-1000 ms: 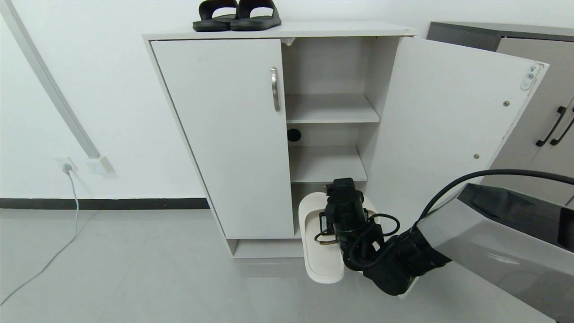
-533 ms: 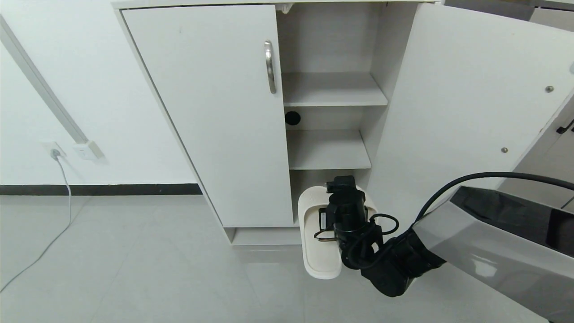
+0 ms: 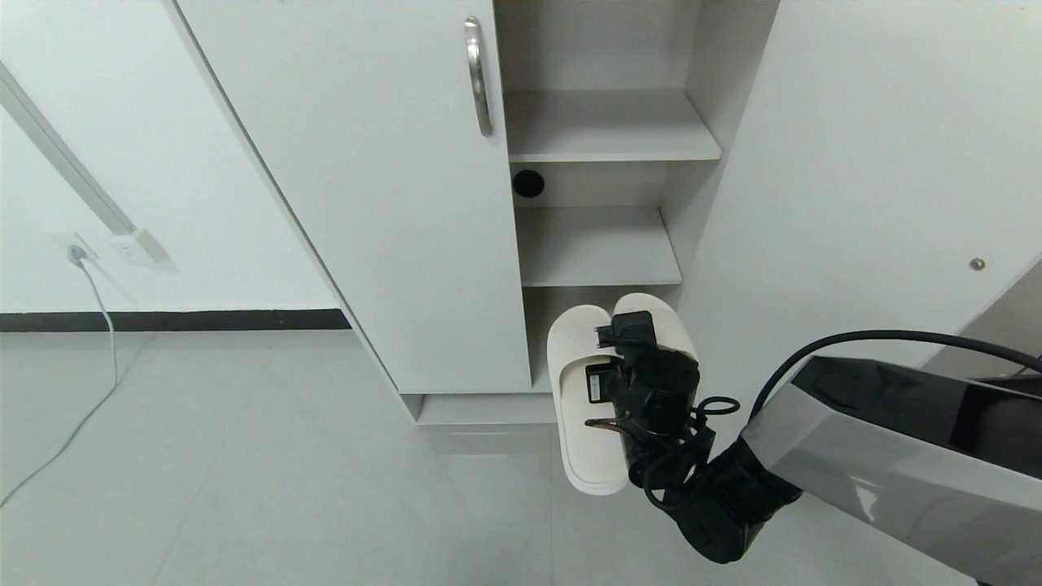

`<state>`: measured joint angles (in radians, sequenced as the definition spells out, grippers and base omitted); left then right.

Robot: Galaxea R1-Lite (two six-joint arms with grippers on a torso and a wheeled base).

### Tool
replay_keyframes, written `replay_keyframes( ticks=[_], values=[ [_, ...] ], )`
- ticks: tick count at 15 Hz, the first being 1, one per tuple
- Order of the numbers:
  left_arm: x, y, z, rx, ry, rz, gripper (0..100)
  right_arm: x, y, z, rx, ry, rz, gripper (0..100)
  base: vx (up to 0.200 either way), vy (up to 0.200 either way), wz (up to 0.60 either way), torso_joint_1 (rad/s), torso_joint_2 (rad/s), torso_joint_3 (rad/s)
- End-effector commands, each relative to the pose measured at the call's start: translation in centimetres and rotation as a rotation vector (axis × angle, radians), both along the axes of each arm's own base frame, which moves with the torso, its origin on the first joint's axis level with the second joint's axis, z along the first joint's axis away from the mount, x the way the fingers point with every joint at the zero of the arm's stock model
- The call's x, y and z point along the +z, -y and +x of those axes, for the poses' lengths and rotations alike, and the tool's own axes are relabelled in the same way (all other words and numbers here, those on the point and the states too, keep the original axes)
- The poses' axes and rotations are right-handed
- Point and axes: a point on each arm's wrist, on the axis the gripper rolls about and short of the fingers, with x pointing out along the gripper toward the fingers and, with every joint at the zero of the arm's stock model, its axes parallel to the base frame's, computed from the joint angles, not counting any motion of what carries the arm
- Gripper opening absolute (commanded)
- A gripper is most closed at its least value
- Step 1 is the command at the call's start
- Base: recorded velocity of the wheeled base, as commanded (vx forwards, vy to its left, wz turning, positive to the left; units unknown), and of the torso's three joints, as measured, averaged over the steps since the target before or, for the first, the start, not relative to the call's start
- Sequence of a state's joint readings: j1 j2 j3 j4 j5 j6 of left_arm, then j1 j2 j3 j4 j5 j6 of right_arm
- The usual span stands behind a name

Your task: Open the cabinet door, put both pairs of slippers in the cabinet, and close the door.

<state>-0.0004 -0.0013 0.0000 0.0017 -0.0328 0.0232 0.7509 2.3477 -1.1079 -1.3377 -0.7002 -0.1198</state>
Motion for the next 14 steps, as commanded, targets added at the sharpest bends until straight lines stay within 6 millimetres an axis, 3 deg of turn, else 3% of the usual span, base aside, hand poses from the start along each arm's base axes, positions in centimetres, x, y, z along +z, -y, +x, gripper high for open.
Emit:
replay_keyframes(
  ticks=[1,6,14],
  values=[
    [0.0,0.0,0.0,0.001,-0.001,0.0,0,-0.3,0.0,0.3,-0.003,-0.001,-0.001,0,0.0,0.0,0.0,0.0,0.0,0.0],
    [0.0,0.0,0.0,0.001,-0.001,0.0,0,1.3,-0.1,0.0,0.003,0.034,0.03,0,0.16,0.0,0.0,0.002,0.0,-0.004],
    [0.0,0.0,0.0,0.001,-0.001,0.0,0,1.1,-0.2,-0.1,0.007,0.03,0.023,0,0.2,0.0,0.0,-0.001,0.0,0.001]
  ],
)
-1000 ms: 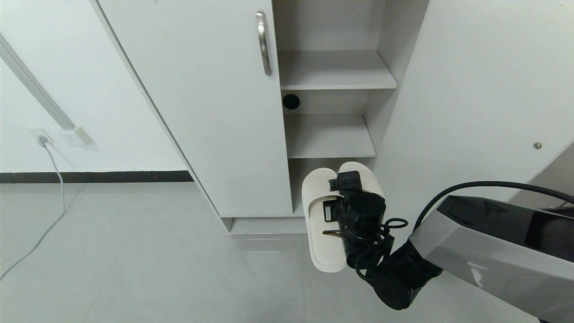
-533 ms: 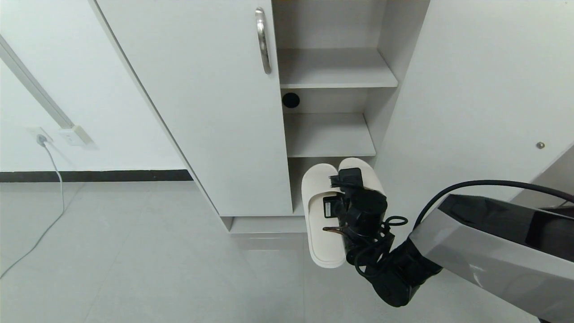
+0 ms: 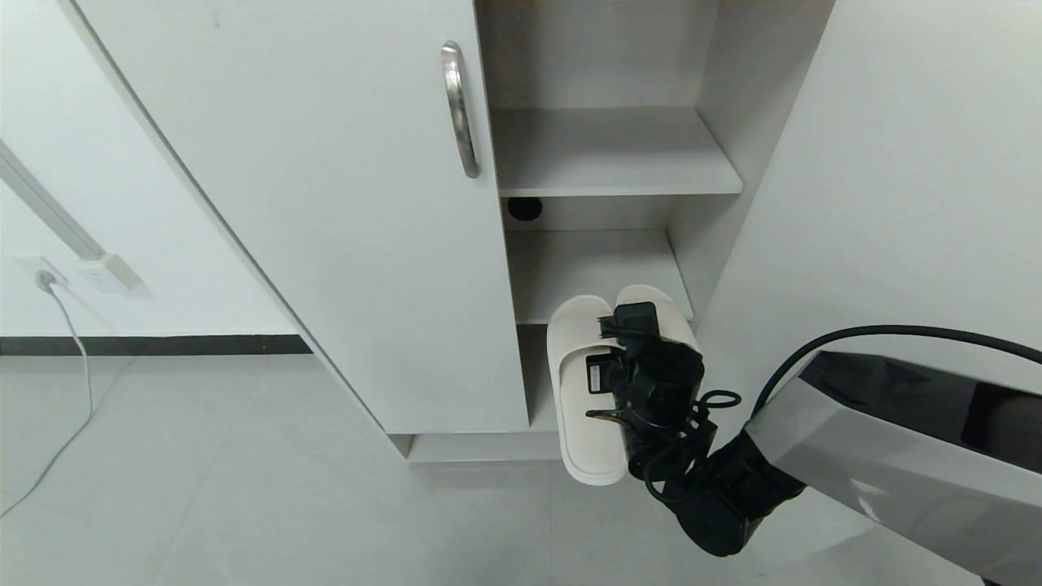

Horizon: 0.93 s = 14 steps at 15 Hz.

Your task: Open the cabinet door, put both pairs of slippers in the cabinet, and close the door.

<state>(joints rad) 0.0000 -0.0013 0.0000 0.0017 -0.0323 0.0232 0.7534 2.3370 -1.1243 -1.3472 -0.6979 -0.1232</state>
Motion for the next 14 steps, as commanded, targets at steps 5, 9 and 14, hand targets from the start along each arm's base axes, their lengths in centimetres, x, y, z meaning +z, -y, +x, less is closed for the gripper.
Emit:
replay_keyframes(
  ticks=[5,9,14],
  values=[
    [0.0,0.0,0.0,0.0,-0.001,0.0,0,1.1,-0.8,0.4,0.01,0.018,0.016,0,0.08,0.0,0.0,0.002,0.0,0.001],
    [0.0,0.0,0.0,0.002,-0.001,-0.003,0,1.2,-1.3,3.2,-0.022,0.01,0.01,0,0.0,0.0,0.0,0.0,0.0,0.0],
    [0.0,0.0,0.0,0.003,-0.001,-0.008,0,1.0,-1.6,5.8,-0.048,-0.011,0.018,0,0.0,0.0,0.0,0.0,0.0,0.0]
  ],
)
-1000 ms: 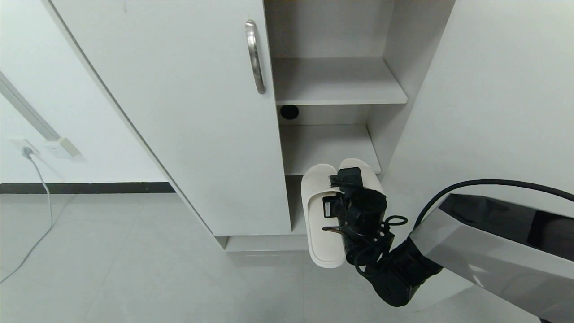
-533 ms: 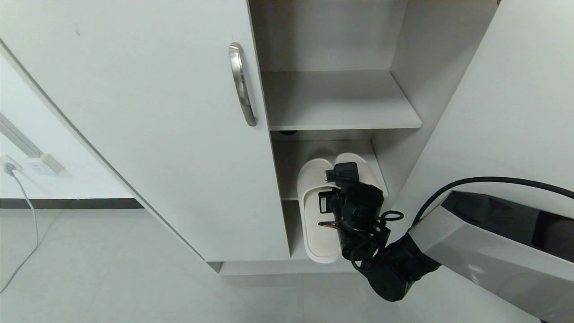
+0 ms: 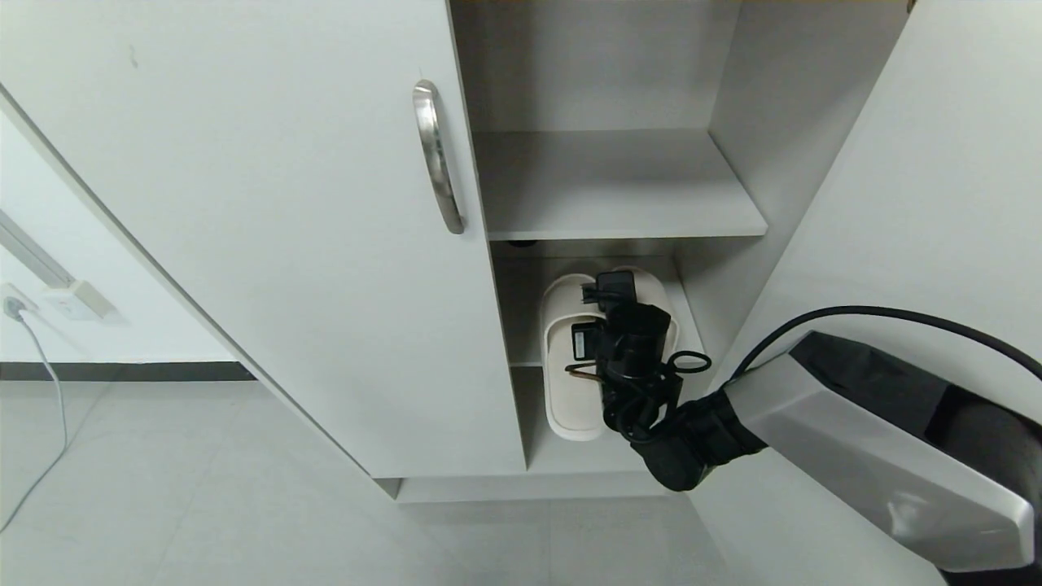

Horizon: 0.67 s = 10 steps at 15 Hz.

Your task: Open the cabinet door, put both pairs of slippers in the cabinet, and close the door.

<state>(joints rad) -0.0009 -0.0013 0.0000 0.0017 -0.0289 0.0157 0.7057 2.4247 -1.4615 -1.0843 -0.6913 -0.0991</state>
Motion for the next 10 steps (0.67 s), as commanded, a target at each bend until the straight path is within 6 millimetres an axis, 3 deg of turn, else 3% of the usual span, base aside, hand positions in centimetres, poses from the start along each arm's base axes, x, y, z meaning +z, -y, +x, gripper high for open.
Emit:
replay_keyframes(
  ticks=[1,4,10],
  values=[
    [0.0,0.0,0.01,-0.001,-0.001,0.0,0,-0.53,-0.14,0.87,-0.009,0.0,0.004,0,0.0,0.0,0.0,0.0,0.0,0.0],
    [0.0,0.0,0.01,0.002,-0.001,0.0,0,-0.46,-0.16,0.89,-0.009,0.001,0.005,0,0.2,0.0,0.0,-0.001,0.0,-0.001],
    [0.0,0.0,0.01,0.002,-0.001,0.0,0,-0.04,-0.18,1.28,-0.014,0.005,0.01,0,0.0,0.0,0.0,0.0,0.0,0.0]
  ],
)
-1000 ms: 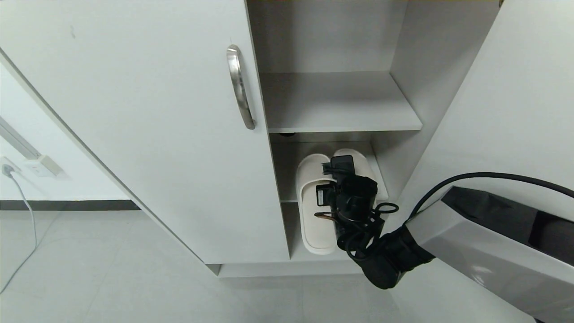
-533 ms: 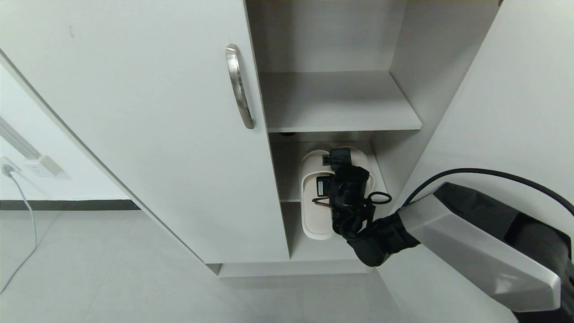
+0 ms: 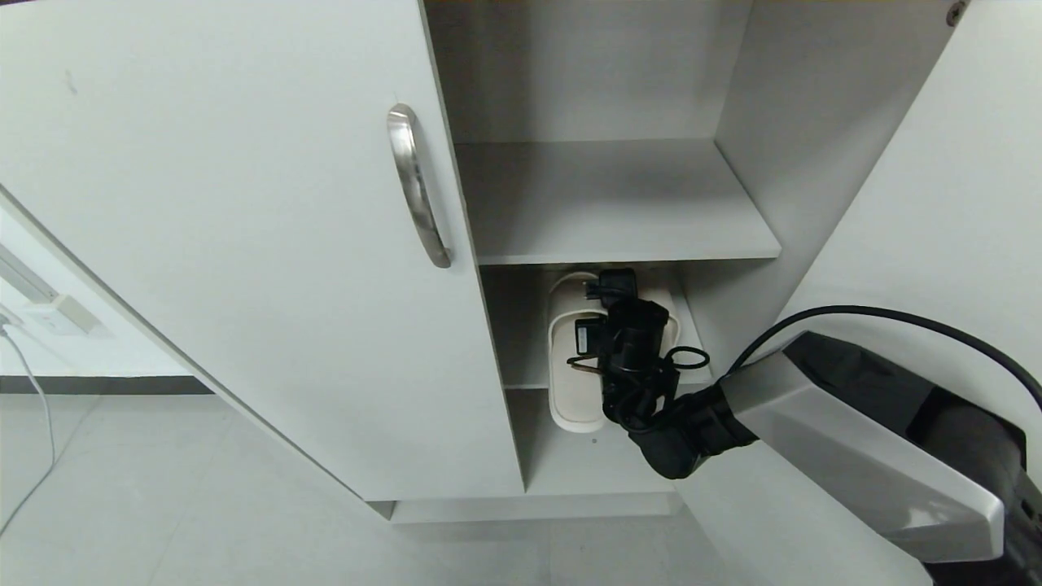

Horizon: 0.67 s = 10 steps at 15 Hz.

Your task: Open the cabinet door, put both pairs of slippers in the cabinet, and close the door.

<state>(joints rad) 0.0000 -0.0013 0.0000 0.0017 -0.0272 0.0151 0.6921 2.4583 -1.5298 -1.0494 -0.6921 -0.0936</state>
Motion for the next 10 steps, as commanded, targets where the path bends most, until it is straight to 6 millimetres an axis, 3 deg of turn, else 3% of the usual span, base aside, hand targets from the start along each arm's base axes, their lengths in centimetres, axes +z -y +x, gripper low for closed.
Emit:
replay_keyframes(
  ticks=[1,5,10],
  values=[
    [0.0,0.0,0.0,0.0,-0.001,0.0,0,0.1,-0.1,0.4,-0.002,0.007,0.012,0,0.0,0.0,0.0,0.0,0.0,0.0],
    [0.0,0.0,0.0,0.0,-0.001,-0.001,0,-0.3,0.4,1.7,-0.015,-0.003,0.004,0,0.0,0.0,0.0,0.0,0.0,0.0],
    [0.0,0.0,0.0,0.001,-0.001,-0.003,0,0.5,-0.1,2.9,-0.007,-0.029,0.022,0,0.0,0.0,0.0,0.0,0.0,0.0]
  ],
)
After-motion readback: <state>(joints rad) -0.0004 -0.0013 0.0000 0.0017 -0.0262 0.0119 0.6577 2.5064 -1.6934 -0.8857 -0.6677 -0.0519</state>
